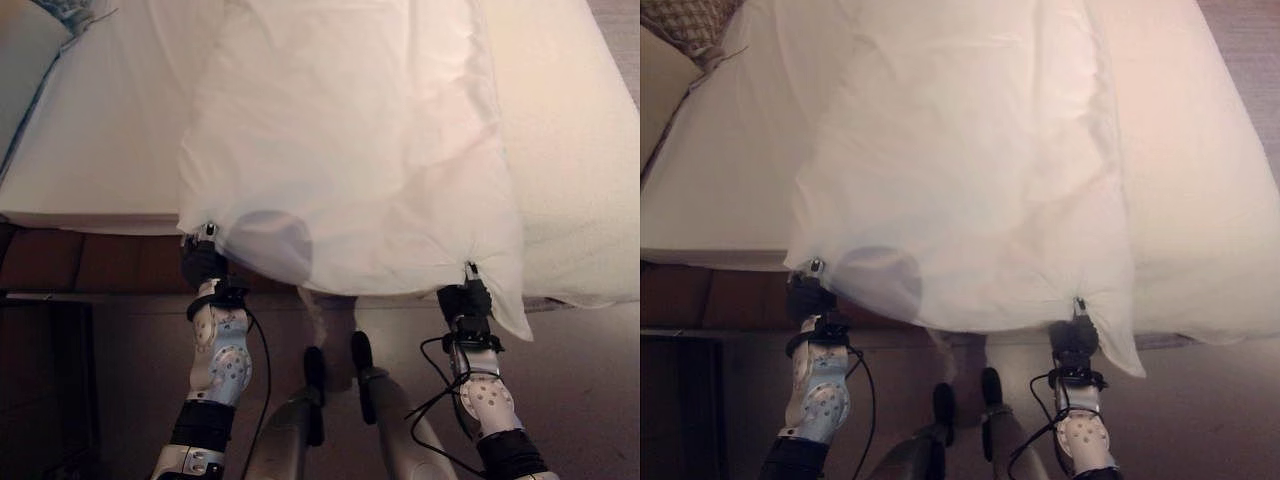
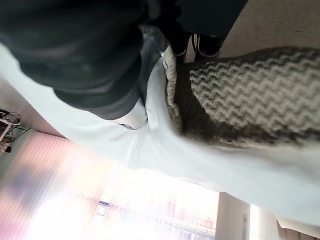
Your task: Make the bed
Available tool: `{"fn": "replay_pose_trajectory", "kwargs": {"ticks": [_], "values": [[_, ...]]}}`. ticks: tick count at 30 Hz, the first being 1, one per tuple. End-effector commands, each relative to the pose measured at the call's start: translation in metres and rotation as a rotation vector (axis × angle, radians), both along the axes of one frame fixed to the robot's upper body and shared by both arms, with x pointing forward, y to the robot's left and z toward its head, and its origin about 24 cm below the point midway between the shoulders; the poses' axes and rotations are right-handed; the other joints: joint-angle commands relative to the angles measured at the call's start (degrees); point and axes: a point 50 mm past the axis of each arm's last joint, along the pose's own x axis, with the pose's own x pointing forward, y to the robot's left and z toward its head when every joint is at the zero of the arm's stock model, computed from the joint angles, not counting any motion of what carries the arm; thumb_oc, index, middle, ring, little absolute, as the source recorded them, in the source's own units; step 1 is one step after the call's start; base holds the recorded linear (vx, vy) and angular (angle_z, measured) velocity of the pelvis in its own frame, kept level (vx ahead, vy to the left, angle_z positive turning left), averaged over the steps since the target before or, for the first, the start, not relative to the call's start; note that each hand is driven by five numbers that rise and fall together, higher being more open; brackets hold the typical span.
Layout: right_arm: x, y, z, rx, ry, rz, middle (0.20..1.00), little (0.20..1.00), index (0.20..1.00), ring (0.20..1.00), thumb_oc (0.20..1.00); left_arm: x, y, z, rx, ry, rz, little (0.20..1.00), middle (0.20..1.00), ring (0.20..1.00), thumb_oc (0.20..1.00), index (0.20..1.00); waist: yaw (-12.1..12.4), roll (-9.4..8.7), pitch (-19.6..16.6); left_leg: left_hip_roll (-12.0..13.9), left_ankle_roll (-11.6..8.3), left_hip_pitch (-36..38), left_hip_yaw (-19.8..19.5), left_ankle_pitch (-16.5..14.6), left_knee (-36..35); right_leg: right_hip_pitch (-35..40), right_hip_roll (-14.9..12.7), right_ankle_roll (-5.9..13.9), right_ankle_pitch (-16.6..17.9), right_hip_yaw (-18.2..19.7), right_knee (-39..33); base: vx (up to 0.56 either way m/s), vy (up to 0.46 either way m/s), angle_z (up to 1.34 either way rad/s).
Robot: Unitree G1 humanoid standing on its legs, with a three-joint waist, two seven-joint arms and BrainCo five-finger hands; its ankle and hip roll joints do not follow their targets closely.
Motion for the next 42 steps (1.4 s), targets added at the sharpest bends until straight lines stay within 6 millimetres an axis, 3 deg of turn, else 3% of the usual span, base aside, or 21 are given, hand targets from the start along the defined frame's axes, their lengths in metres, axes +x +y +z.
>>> {"fn": "replay_pose_trajectory", "kwargs": {"ticks": [1, 3, 5, 10, 11, 12, 14, 17, 18, 19, 20, 21, 22, 23, 24, 25, 26, 27, 28, 38, 42], "values": [[-0.006, -0.016, 0.021, -0.118, -0.114, -0.026, 0.2, 0.2, 0.2, 0.2, 0.2, -0.009, 0.003, 0.028, 0.071, -0.16, 0.024, 0.2, 0.2, 0.2, 0.2, 0.2, 0.61, 1.64, -2.85, -3.48, -6.1, -3.64, 1.1, -0.06, 12.5, 5.04, 0.7, 2.5, 2.65, -0.79, -6.58, -0.03, -0.213, 0.12], [-0.005, -0.019, 0.022, -0.144, -0.11, -0.025, 0.2, 0.2, 0.2, 0.2, 0.2, -0.01, 0.005, 0.024, 0.059, -0.138, 0.038, 0.2, 0.2, 0.2, 0.2, 0.2, 0.8, 1.53, -2.68, -2.58, -7.22, -4.84, 0.23, 0.48, 14.57, 5.59, -0.12, 2.16, 2.41, -1.12, -6.47, -0.03, -0.084, 0.39], [-0.005, -0.023, 0.022, -0.148, -0.103, -0.042, 0.2, 0.2, 0.2, 0.2, 0.2, -0.011, 0.011, 0.02, 0.058, -0.112, 0.071, 0.2, 0.2, 0.2, 0.2, 0.2, 0.36, 0.85, -3.48, 1.86, -5.87, -5.22, -0.09, -0.43, 11.62, 5.7, -1.26, 2.1, 1.44, -0.68, -6.35, 0.02, -0.032, 0.49], [0.004, -0.022, 0.027, -0.11, -0.114, -0.058, 0.2, 0.2, 0.2, 0.2, 0.2, -0.019, 0.045, 0.026, 0.063, -0.082, 0.29, 0.2, 0.2, 0.2, 0.2, 0.2, 3.24, 0.18, -3.07, 10.76, -7.06, -4.19, -15.49, 8.8, -4.72, -0.02, 0.48, 1.57, -2.26, 3.06, 1.54, 0.02, 0.083, -0.18], [0.004, -0.022, 0.027, -0.11, -0.115, -0.057, 0.2, 0.2, 0.2, 0.2, 0.2, -0.019, 0.045, 0.027, 0.063, -0.083, 0.291, 0.2, 0.2, 0.2, 0.2, 0.2, 3.26, 0.19, -3.15, 10.86, -7.15, -4.24, -15.5, 9.24, -5.16, -0.29, 0.55, 1.54, -2.03, 3.07, 1.53, 0.06, 0.283, -0.57], [0.005, -0.026, 0.025, -0.079, -0.091, -0.094, 0.2, 0.2, 0.2, 0.2, 0.2, -0.022, 0.061, 0.025, 0.049, -0.045, 0.396, 0.2, 0.2, 0.2, 0.2, 0.2, 3.65, 0.24, -3.41, 14.68, -8.54, -4.31, -15.73, 11.77, -11.07, -0.9, -0.17, 2.36, -3.55, 4.22, 3.47, 0.09, 0.359, -0.47], [0.004, -0.031, 0.021, -0.055, -0.065, -0.131, 0.2, 0.2, 0.2, 0.2, 0.2, -0.022, 0.072, 0.026, 0.07, 0.006, 0.497, 0.2, 0.2, 0.2, 0.2, 0.2, 3.36, 1.29, -3.39, 16.48, -9.65, -2.73, -10.29, 12.59, -14.06, -0.63, -2.03, 3.48, -4.62, 3.89, 4.34, 0.1, 0.415, -0.33], [0.009, -0.028, 0.021, -0.024, -0.056, -0.133, 0.2, 0.2, 0.2, 0.2, 0.2, -0.024, 0.082, 0.031, 0.078, 0.029, 0.613, 0.2, 0.2, 0.2, 0.2, 0.2, 4.1, 1.73, -2.6, 14.68, -9.3, -3.26, -10.88, 10.72, -10.59, -0.91, -3.59, 5.61, -2.43, 6.16, 2.55, 0.01, 0.593, -0.19], [0.009, -0.03, 0.018, -0.004, -0.046, -0.142, 0.2, 0.2, 0.2, 0.2, 0.2, -0.026, 0.087, 0.033, 0.073, 0.057, 0.679, 0.2, 0.2, 0.2, 0.2, 0.2, 4.01, 1.1, -2.24, 11.97, -8.96, -5.48, -9.1, 7.71, -6.11, 0.17, -7.07, 7.38, 0.36, 7.58, -1.65, -0.01, 0.36, -0.38], [0.01, -0.029, 0.019, -0.003, -0.048, -0.142, 0.2, 0.2, 0.2, 0.2, 0.2, -0.025, 0.087, 0.033, 0.073, 0.055, 0.68, 0.2, 0.2, 0.2, 0.2, 0.2, 4.04, 1.05, -2.25, 11.85, -8.85, -5.92, -9.08, 7.73, -5.66, 0.14, -7.19, 7.54, 0.81, 7.68, -2.11, 0.09, 0.738, -0.47], [0.009, -0.036, 0.013, -0.004, -0.021, -0.159, 0.2, 0.2, 0.2, 0.2, 0.2, -0.026, 0.092, 0.027, 0.095, 0.115, 0.717, 0.2, 0.2, 0.2, 0.2, 0.2, 3.84, 0.84, -2.26, 8.22, -8.18, -7.68, -7.41, 3.4, 1.65, 2.44, -11.7, 9.05, 3.72, 8.19, -6.31, 0.06, 0.403, -0.38], [0.009, -0.036, 0.014, -0.004, -0.023, -0.158, 0.2, 0.2, 0.2, 0.2, 0.2, -0.026, 0.092, 0.028, 0.095, 0.114, 0.717, 0.2, 0.2, 0.2, 0.2, 0.2, 3.83, 0.81, -2.29, 8.12, -8.07, -8.1, -7.38, 3.48, 2.0, 2.35, -11.8, 9.2, 4.13, 8.26, -6.67, 0.14, 0.84, -0.11], [0.012, -0.034, 0.005, -0.033, 0.016, -0.135, 0.2, 0.2, 0.2, 0.2, 0.2, -0.036, 0.101, 0.016, 0.084, 0.155, 0.768, 0.2, 0.2, 0.2, 0.2, 0.2, 4.68, 0.48, -2.12, 7.37, -6.38, -7.55, -4.21, -0.2, 4.62, 2.11, -15.38, 9.3, 8.64, 3.73, -9.4, 0.05, 0.458, 0.06], [0.012, -0.034, 0.005, -0.032, 0.015, -0.134, 0.2, 0.2, 0.2, 0.2, 0.2, -0.037, 0.101, 0.016, 0.084, 0.154, 0.768, 0.2, 0.2, 0.2, 0.2, 0.2, 4.77, 0.43, -2.13, 7.4, -6.36, -7.71, -4.11, -0.03, 4.66, 2.01, -15.35, 9.31, 8.99, 3.86, -9.61, 0.09, 0.74, -0.27], [0.015, -0.036, -0.002, -0.061, 0.041, -0.121, 0.2, 0.2, 0.2, 0.2, 0.2, -0.046, 0.112, 0.001, 0.097, 0.229, 0.805, 0.2, 0.2, 0.2, 0.2, 0.2, 6.46, 0.01, -1.24, 8.15, -6.02, -6.07, -1.15, -1.18, 4.27, 2.14, -15.71, 8.01, 8.17, -6.24, -11.0, 0.0, 0.292, -0.64], [0.015, -0.036, -0.002, -0.061, 0.039, -0.121, 0.2, 0.2, 0.2, 0.2, 0.2, -0.046, 0.112, 0.001, 0.096, 0.228, 0.805, 0.2, 0.2, 0.2, 0.2, 0.2, 6.28, 0.03, -1.19, 8.06, -6.0, -6.18, -1.3, -0.91, 4.2, 2.14, -15.79, 7.98, 8.35, -6.39, -11.09, 0.04, 0.479, -1.1], [0.012, -0.041, -0.012, -0.086, 0.087, -0.133, 0.2, 0.2, 0.2, 0.2, 0.2, -0.04, 0.112, -0.009, 0.043, 0.282, 0.819, 0.2, 0.2, 0.2, 0.2, 0.2, 4.33, -0.12, -1.0, 5.66, -5.24, -5.17, -1.58, -1.17, 3.72, 2.59, -10.16, 7.0, 5.06, -2.4, -8.64, 0.0, 0.187, -0.9], [0.012, -0.041, -0.012, -0.085, 0.085, -0.133, 0.2, 0.2, 0.2, 0.2, 0.2, -0.039, 0.112, -0.009, 0.042, 0.28, 0.819, 0.2, 0.2, 0.2, 0.2, 0.2, 4.33, -0.19, -0.94, 5.6, -5.23, -5.26, -1.53, -0.88, 3.62, 2.4, -10.21, 6.98, 5.19, -2.33, -8.56, 0.04, 0.366, -0.47], [0.008, -0.045, -0.029, -0.125, 0.165, -0.124, 0.2, 0.2, 0.2, 0.2, 0.2, -0.033, 0.113, -0.018, 0.018, 0.344, 0.826, 0.2, 0.2, 0.2, 0.2, 0.2, 3.41, 0.34, -0.82, 3.75, -4.86, -4.8, -2.75, -0.31, 2.75, 1.13, -5.5, 5.34, 2.81, 2.63, -5.87, 0.03, 0.212, 0.22], [0.0, -0.039, -0.075, -0.277, 0.443, -0.033, 0.2, 0.2, 0.2, 0.2, 0.2, -0.038, 0.137, -0.059, -0.117, 0.556, 0.922, 0.2, 0.2, 0.2, 0.2, 0.2, 3.87, -0.09, -1.22, 4.49, -5.47, -6.44, -2.01, 0.7, 2.45, 2.09, -8.92, 7.1, 5.06, 0.21, -9.43, 0.01, 0.022, 0.13], [-0.008, -0.046, -0.096, -0.348, 0.588, -0.032, 0.2, 0.2, 0.2, 0.2, 0.2, -0.048, 0.137, -0.103, -0.202, 0.754, 0.889, 0.2, 0.2, 0.2, 0.2, 0.2, 3.76, -0.12, -1.62, 4.5, -5.8, -5.63, -2.32, 2.05, -0.86, 3.1, -9.83, 7.53, 5.85, -0.63, -11.83, 0.03, 0.007, 0.07]]}}
